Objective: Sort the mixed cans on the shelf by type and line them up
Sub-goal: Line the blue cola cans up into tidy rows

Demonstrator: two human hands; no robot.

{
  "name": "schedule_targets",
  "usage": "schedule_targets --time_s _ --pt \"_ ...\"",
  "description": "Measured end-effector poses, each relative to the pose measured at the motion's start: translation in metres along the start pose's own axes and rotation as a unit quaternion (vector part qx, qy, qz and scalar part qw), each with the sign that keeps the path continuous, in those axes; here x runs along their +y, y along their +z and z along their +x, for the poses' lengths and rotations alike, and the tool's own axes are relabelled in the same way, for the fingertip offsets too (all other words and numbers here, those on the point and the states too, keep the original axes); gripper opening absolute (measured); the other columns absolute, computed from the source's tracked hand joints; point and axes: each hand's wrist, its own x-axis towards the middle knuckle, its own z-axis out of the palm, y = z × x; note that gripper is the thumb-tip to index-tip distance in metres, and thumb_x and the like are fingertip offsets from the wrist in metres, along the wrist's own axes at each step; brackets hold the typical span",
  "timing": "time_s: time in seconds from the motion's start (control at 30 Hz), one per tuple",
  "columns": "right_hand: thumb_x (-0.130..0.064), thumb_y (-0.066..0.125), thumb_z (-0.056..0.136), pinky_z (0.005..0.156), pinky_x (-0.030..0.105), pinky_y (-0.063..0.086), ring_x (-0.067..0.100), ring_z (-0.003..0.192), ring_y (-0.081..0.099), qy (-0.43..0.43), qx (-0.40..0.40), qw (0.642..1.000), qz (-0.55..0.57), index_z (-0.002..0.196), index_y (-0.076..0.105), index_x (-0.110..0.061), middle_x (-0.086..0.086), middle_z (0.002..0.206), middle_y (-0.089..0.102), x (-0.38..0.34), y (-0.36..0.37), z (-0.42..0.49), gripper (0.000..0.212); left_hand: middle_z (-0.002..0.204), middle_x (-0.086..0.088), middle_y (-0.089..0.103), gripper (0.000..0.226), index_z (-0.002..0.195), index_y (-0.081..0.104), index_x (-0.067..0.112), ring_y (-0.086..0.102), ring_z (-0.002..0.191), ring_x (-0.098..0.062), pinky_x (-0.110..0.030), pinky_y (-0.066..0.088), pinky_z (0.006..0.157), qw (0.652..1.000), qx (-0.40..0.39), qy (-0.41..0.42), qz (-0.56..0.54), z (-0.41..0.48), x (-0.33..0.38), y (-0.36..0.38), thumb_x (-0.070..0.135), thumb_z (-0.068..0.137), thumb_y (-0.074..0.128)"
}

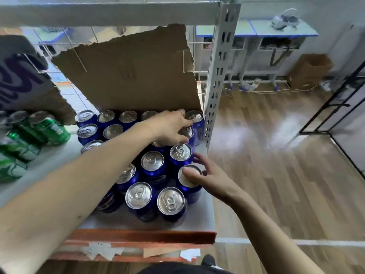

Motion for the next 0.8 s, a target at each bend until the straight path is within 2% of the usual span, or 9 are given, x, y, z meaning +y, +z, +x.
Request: schedule_targets --time_s 0.07,0.23,0.3,0.37,0.47,0.53,0.63,0.73,0.8 --pt "-0.069 0.065 0.064 0.092 0.030 0.054 0.007 0.105 0.063 -0.015 0.000 1.000 -0.002 0.143 0.043 -0.039 -0.019 0.132 0.054 0.005 -0.001 -0.003 0.086 0.140 -0.002 0.042 0.066 0.149 0.040 0.034 0.052 0.122 -0.034 -0.038 0.041 0.097 1.000 0.011 -0.019 -0.009 0.000 0.003 0.002 0.054 0.090 0.062" --pt "-0.063 0.066 0.072 0.090 0.029 0.056 0.008 0.100 0.066 -0.025 0.001 0.999 0.020 0.142 0.043 -0.040 -0.019 0.134 0.054 0.013 0.000 -0.005 0.078 0.133 -0.003 0.049 0.063 0.143 0.048 0.030 0.054 0.120 -0.032 -0.040 0.043 0.097 0.999 0.028 -0.037 -0.017 0.000 0.010 0.003 0.057 0.088 0.062" --pt "-0.056 0.067 0.078 0.089 0.025 0.054 0.004 0.102 0.064 -0.037 0.003 0.999 0.022 0.138 0.046 -0.039 -0.024 0.126 0.056 0.012 0.002 -0.005 0.066 0.131 -0.002 0.052 0.063 0.142 0.050 0.028 0.054 0.119 -0.031 -0.039 0.044 0.097 0.998 0.033 -0.040 -0.031 0.001 0.014 0.002 0.059 0.089 0.060" --pt "-0.045 0.068 0.086 0.088 0.022 0.053 0.000 0.101 0.064 -0.053 0.006 0.998 0.034 0.126 0.050 -0.048 -0.030 0.114 0.061 0.009 0.003 -0.006 0.044 0.126 -0.003 0.055 0.063 0.141 0.052 0.027 0.055 0.118 -0.031 -0.040 0.046 0.096 0.998 0.043 -0.038 -0.039 0.002 0.020 0.002 0.061 0.088 0.059" --pt "-0.050 0.063 0.085 0.090 0.024 0.053 -0.002 0.103 0.063 -0.062 0.018 0.997 0.037 0.116 0.050 -0.057 -0.031 0.114 0.062 0.010 0.004 -0.009 0.034 0.121 -0.007 0.058 0.065 0.137 0.055 0.023 0.056 0.115 -0.032 -0.045 0.048 0.097 0.996 0.073 -0.046 -0.033 0.003 0.034 0.007 0.064 0.087 0.057" --pt "-0.060 0.058 0.083 0.092 0.025 0.051 -0.002 0.105 0.061 -0.064 0.027 0.997 0.030 0.124 0.049 -0.053 -0.030 0.119 0.059 0.015 0.004 -0.012 0.043 0.117 -0.007 0.058 0.059 0.127 0.061 0.021 0.057 0.111 -0.033 -0.044 0.048 0.094 0.995 0.084 -0.051 -0.033 0.004 0.040 0.009 0.063 0.086 0.060" --pt "-0.064 0.055 0.084 0.088 0.016 0.046 -0.009 0.109 0.055 -0.052 0.016 0.998 0.026 0.130 0.041 -0.053 -0.036 0.121 0.052 0.020 0.004 -0.016 0.050 0.114 -0.009 0.054 0.049 0.118 0.065 0.019 0.057 0.109 -0.036 -0.045 0.049 0.091 0.997 0.070 -0.039 -0.014 0.004 0.044 0.005 0.056 0.086 0.064" --pt "-0.066 0.053 0.083 0.092 0.020 0.044 -0.004 0.117 0.052 -0.039 0.014 0.999 0.025 0.141 0.038 -0.045 -0.025 0.134 0.050 0.021 0.006 -0.018 0.063 0.119 -0.011 0.053 0.051 0.126 0.062 0.019 0.056 0.112 -0.036 -0.046 0.049 0.093 0.998 0.059 -0.033 -0.003 0.001 0.043 0.003 0.053 0.088 0.063" --pt "-0.066 0.053 0.083 0.089 0.018 0.044 -0.004 0.115 0.052 -0.042 0.010 0.999 0.021 0.139 0.037 -0.048 -0.027 0.132 0.049 0.020 0.005 -0.019 0.061 0.124 -0.012 0.052 0.055 0.134 0.058 0.021 0.055 0.116 -0.037 -0.048 0.048 0.096 0.998 0.052 -0.034 -0.006 0.001 0.041 0.004 0.053 0.089 0.063"
